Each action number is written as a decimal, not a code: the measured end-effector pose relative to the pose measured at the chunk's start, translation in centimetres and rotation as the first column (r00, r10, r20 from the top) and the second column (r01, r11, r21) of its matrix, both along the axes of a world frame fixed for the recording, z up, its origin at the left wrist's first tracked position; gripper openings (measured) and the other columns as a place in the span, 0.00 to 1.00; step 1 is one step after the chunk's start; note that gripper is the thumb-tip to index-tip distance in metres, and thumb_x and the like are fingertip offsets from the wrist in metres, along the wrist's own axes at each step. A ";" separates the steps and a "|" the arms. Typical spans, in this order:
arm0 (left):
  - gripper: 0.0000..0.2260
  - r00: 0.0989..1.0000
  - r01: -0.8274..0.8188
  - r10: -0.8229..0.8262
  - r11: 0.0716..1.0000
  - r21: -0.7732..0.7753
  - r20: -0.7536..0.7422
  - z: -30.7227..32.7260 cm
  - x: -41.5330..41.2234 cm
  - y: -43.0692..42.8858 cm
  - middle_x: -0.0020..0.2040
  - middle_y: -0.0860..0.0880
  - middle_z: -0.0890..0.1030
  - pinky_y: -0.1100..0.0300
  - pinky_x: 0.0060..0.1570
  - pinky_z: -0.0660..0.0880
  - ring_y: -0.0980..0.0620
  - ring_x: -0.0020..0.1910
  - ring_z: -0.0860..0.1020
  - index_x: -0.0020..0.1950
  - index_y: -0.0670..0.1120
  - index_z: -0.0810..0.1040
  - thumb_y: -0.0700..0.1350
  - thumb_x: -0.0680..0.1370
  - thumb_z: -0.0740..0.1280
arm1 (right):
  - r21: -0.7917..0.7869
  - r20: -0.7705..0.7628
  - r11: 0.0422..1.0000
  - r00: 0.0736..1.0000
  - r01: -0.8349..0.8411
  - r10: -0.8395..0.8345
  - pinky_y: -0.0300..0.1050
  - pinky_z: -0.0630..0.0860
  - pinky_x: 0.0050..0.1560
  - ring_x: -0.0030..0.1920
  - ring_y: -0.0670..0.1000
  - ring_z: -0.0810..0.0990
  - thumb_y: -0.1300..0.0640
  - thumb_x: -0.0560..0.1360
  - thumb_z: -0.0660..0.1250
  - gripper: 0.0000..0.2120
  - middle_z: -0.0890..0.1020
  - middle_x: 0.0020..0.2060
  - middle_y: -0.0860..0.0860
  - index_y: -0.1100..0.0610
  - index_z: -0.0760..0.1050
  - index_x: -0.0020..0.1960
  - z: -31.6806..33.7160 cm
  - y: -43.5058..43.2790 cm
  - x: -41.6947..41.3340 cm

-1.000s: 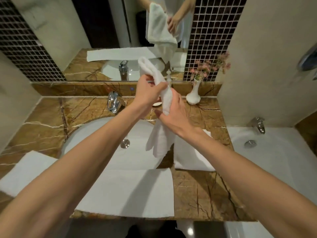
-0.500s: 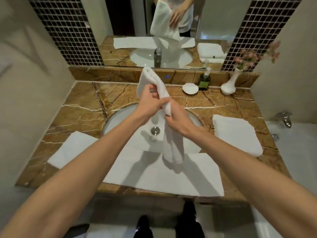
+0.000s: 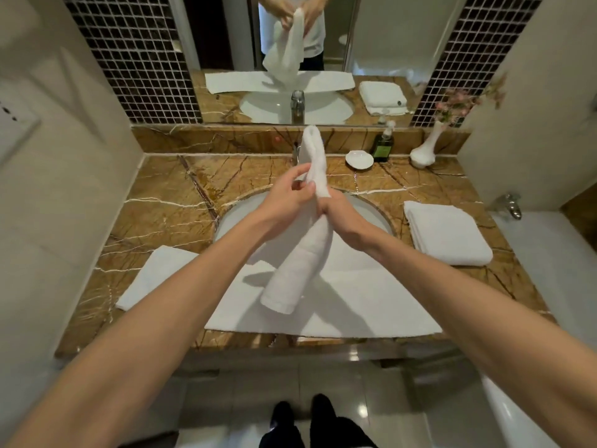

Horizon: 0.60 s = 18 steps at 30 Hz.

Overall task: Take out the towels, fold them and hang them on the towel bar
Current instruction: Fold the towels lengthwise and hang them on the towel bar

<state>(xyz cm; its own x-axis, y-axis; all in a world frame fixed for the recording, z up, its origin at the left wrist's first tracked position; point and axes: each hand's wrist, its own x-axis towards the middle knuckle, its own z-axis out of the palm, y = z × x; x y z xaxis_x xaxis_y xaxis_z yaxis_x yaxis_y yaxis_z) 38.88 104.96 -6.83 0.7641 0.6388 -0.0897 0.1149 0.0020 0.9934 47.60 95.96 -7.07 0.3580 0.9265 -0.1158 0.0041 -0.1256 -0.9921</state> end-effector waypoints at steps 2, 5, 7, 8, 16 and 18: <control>0.26 0.997 0.069 -0.065 0.994 0.084 -0.043 -0.1 -0.4 0.2 0.61 0.47 0.76 0.66 0.48 0.76 0.54 0.55 0.76 0.72 0.46 0.66 0.31 0.76 0.64 | -0.049 -0.114 0.998 0.993 0.033 -0.038 0.41 0.78 0.38 0.41 0.51 0.83 0.64 0.57 0.57 0.23 0.84 0.40 0.52 0.54 0.78 0.49 0.0 -0.2 0.0; 0.33 0.985 0.164 -0.150 0.968 0.189 -0.087 -0.2 -1.0 0.2 0.58 0.53 0.76 0.69 0.44 0.76 0.64 0.53 0.77 0.71 0.47 0.66 0.25 0.69 0.64 | -0.089 -0.216 0.995 0.975 0.037 -0.055 0.43 0.79 0.35 0.38 0.54 0.83 0.64 0.55 0.56 0.22 0.84 0.35 0.54 0.58 0.78 0.46 0.0 -0.4 0.1; 0.33 0.980 0.190 -0.159 0.931 0.310 -0.123 -0.6 -1.1 0.4 0.59 0.53 0.75 0.67 0.49 0.76 0.65 0.55 0.76 0.70 0.45 0.67 0.26 0.67 0.66 | -0.105 -0.233 0.994 0.972 0.019 -0.043 0.44 0.79 0.35 0.37 0.54 0.83 0.67 0.57 0.56 0.21 0.83 0.34 0.54 0.60 0.78 0.46 -0.2 -0.7 0.1; 0.33 0.978 0.191 -0.146 0.910 0.367 -0.146 -0.8 -1.1 0.5 0.61 0.50 0.74 0.64 0.53 0.75 0.59 0.58 0.75 0.70 0.44 0.67 0.27 0.67 0.67 | -0.116 -0.232 0.993 0.972 0.014 -0.040 0.43 0.78 0.33 0.36 0.53 0.82 0.68 0.59 0.55 0.19 0.82 0.33 0.53 0.60 0.77 0.46 -0.3 -0.9 0.2; 0.24 0.985 0.085 -0.015 0.908 0.409 -0.170 -0.1 -1.0 0.7 0.57 0.51 0.78 0.76 0.41 0.72 0.56 0.54 0.76 0.65 0.42 0.75 0.31 0.70 0.68 | -0.232 -0.107 0.964 0.982 0.129 -0.157 0.54 0.78 0.47 0.46 0.59 0.81 0.69 0.73 0.60 0.15 0.81 0.47 0.62 0.64 0.74 0.58 -0.4 -1.9 2.1; 0.19 0.979 0.121 -0.034 0.886 0.447 -0.200 0.4 -1.0 1.0 0.53 0.49 0.81 0.76 0.39 0.72 0.57 0.47 0.78 0.61 0.42 0.79 0.33 0.70 0.69 | -0.239 -0.082 0.959 0.981 0.150 -0.174 0.57 0.78 0.53 0.49 0.60 0.82 0.67 0.74 0.61 0.11 0.81 0.51 0.63 0.62 0.75 0.56 -0.3 -2.2 2.7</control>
